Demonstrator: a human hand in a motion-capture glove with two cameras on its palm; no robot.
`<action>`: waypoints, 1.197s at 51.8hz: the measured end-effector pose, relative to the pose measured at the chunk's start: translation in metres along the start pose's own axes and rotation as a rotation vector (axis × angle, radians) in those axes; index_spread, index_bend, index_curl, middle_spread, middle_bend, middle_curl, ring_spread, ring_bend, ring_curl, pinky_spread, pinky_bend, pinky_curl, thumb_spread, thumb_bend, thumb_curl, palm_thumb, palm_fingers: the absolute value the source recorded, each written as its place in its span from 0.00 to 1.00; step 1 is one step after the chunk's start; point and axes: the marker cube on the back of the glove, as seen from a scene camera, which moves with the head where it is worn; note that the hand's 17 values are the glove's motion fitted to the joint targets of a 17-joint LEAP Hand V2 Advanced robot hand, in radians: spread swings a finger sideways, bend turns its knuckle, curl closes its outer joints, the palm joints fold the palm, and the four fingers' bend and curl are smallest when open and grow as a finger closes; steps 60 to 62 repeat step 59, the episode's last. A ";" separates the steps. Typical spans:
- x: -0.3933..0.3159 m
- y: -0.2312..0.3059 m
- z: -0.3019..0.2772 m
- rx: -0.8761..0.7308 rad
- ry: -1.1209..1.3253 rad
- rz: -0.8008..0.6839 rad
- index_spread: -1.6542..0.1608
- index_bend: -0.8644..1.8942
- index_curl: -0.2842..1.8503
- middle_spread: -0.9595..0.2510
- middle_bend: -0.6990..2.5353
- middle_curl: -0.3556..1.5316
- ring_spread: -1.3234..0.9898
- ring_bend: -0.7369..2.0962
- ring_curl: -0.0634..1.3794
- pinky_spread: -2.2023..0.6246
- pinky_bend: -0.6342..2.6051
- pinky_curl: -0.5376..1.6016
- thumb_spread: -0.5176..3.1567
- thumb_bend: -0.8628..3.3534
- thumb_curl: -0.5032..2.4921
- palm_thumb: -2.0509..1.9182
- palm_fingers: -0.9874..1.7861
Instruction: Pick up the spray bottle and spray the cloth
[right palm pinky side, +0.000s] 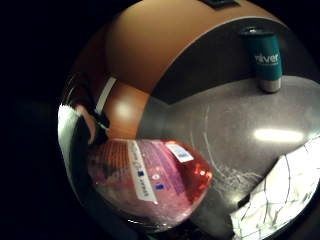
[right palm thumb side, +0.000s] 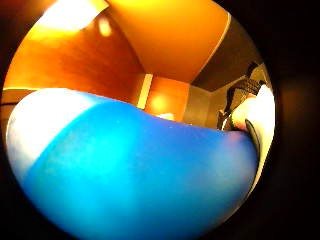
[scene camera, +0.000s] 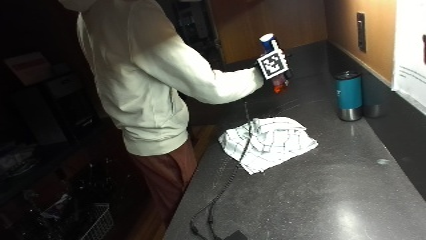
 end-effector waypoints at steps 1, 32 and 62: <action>0.006 -0.002 0.006 0.004 0.003 0.009 0.81 0.44 0.37 0.69 0.36 0.43 0.49 0.42 0.32 0.71 0.30 0.43 0.18 0.20 0.42 0.76 0.83; 0.117 -0.010 0.092 -0.279 0.123 0.050 0.80 0.39 0.36 0.69 0.32 0.41 0.49 0.41 0.32 0.72 0.32 0.43 0.25 0.19 0.40 0.75 0.79; 0.076 0.006 0.006 -0.388 0.217 0.007 0.72 0.34 0.26 0.72 0.27 0.37 0.52 0.38 0.29 0.78 0.34 0.43 0.36 0.19 0.33 0.67 0.49</action>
